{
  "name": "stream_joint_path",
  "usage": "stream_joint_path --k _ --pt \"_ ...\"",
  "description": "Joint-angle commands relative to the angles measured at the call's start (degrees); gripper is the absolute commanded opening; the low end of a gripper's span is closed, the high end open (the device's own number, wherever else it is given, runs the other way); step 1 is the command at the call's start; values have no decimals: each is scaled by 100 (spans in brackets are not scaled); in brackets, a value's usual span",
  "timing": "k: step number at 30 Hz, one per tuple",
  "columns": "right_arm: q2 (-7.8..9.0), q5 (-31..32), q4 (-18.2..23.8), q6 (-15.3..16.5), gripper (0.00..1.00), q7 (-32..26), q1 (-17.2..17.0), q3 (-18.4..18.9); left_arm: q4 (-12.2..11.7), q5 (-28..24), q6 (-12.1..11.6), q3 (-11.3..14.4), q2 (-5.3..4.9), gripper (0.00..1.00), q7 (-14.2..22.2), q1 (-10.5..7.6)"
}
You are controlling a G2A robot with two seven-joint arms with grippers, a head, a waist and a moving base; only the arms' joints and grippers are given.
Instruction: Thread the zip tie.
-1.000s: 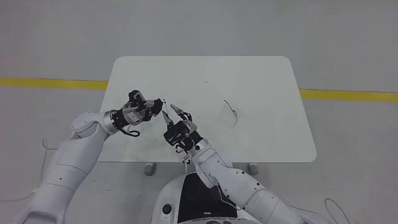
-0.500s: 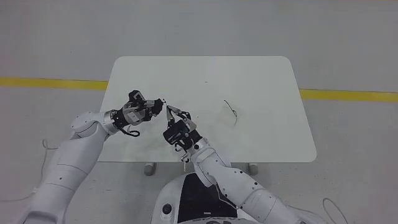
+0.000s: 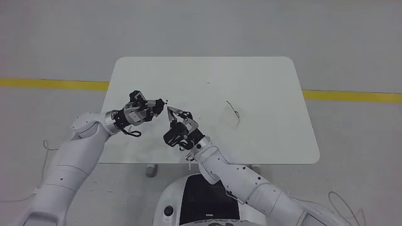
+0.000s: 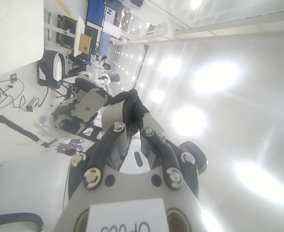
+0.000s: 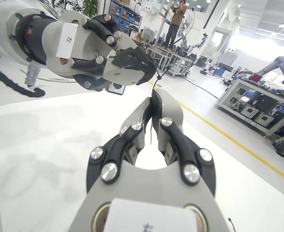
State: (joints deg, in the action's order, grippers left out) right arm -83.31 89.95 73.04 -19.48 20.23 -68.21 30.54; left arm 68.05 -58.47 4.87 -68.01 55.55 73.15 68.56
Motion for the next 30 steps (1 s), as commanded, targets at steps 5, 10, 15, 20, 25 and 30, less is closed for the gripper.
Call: stream_joint_path --k 5,10,15,20,25,30 --pt "93 0 -20 0 0 -41 155 -184 -18 9 1 11 4 0 10 -13" --pt "160 0 -18 0 0 -135 258 -259 11 -126 160 53 16 0 158 -3" --pt "185 0 17 0 0 -321 173 7 48 -270 375 73 17 0 374 6" --pt "186 0 79 0 0 -204 50 140 32 -241 406 61 7 0 410 8" --pt "225 0 -48 0 0 -158 221 -160 33 -200 306 58 11 0 293 11" --pt "268 0 -88 0 0 -217 368 -413 53 -179 245 61 14 0 224 22"
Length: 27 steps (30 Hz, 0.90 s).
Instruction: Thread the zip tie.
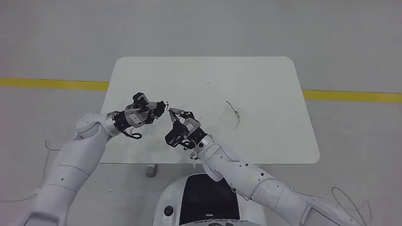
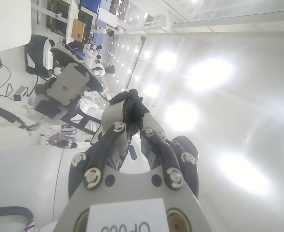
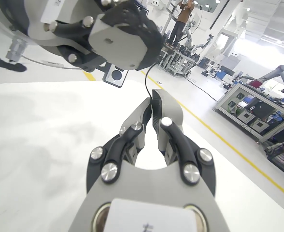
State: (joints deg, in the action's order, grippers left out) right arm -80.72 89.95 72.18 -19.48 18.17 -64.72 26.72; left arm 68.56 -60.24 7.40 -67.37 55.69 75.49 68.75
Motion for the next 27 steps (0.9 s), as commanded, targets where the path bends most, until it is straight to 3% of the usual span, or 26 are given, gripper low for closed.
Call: stream_joint_path --k 1,13,27 --pt "16 0 -5 0 0 -12 38 -66 5 -2 -12 -4 0 0 -17 5" --pt "124 0 -91 0 0 -205 452 -715 12 -107 -80 -41 12 0 -134 27" --pt "204 0 18 0 0 -209 287 -490 -33 -189 -152 -186 -2 0 -147 25"
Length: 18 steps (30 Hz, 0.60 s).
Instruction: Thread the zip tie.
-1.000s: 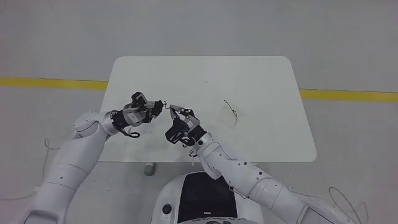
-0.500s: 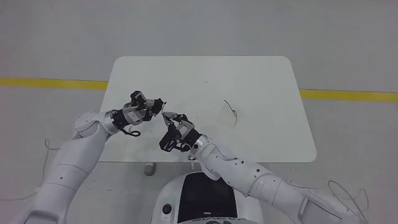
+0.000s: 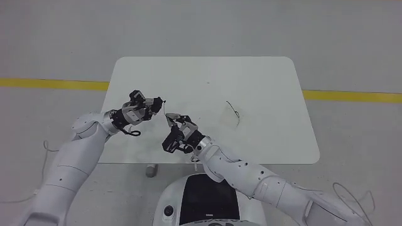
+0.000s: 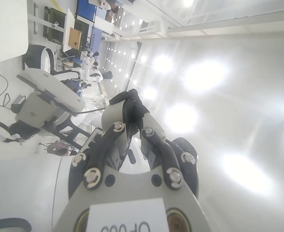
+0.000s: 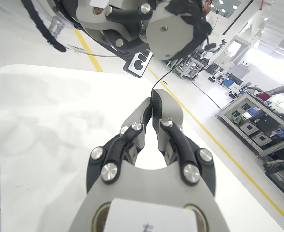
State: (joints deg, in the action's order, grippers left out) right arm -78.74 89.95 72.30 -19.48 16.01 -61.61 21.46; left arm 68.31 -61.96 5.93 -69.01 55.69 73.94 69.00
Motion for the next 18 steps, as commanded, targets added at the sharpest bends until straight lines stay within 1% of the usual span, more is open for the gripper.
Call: stream_joint_path --k 1,5,7,8,10,13,14,15,16,17,18 --pt "16 0 14 0 0 17 -63 84 -15 -27 -3 -51 -8 0 20 1" --pt "48 0 45 0 0 39 -183 231 -20 -76 -31 -173 -28 0 33 7" --pt "65 0 61 0 15 62 -248 316 -27 -120 -39 -248 -40 0 40 13" --pt "77 0 71 0 18 80 -286 362 -30 -142 -47 -297 -48 0 41 19" --pt "95 0 91 0 19 105 -338 428 -34 -184 -51 -380 -63 0 58 34" --pt "126 0 147 0 16 149 -439 555 -18 -220 -67 -512 -88 0 75 76" --pt "133 0 194 0 17 185 -505 625 -6 -234 -72 -549 -95 0 84 96" --pt "135 0 312 0 26 252 -650 726 12 -250 -78 -596 -103 0 87 122" --pt "131 0 450 0 41 331 -796 833 30 -251 -77 -627 -110 0 93 144" --pt "120 -94 633 0 100 444 -977 991 62 -246 -81 -649 -116 0 110 169" --pt "120 -94 633 0 100 444 -977 991 129 -219 -74 -653 -121 0 153 212"
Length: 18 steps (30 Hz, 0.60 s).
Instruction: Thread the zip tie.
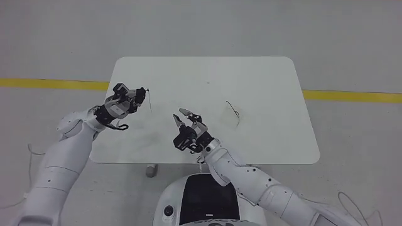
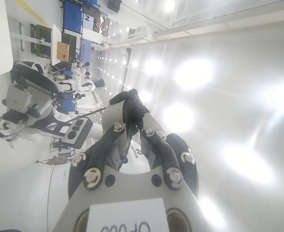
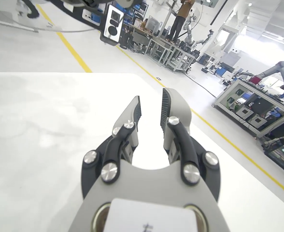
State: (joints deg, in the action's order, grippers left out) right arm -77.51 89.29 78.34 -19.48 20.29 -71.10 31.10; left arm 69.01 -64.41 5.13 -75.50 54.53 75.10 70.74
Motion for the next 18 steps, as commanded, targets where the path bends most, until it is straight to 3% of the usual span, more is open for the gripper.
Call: stream_joint_path --k 1,2,11,18 --pt "-3 -27 30 0 100 16 -27 27 140 56 24 15 -6 0 100 76" --pt "-3 -27 30 0 100 16 -27 27 227 8 48 35 -2 0 158 123" --pt "-2 -237 97 80 100 77 -88 111 243 10 38 37 1 0 82 131" --pt "189 -1468 245 1458 100 1238 -547 953 215 101 -22 -174 -42 0 61 192"
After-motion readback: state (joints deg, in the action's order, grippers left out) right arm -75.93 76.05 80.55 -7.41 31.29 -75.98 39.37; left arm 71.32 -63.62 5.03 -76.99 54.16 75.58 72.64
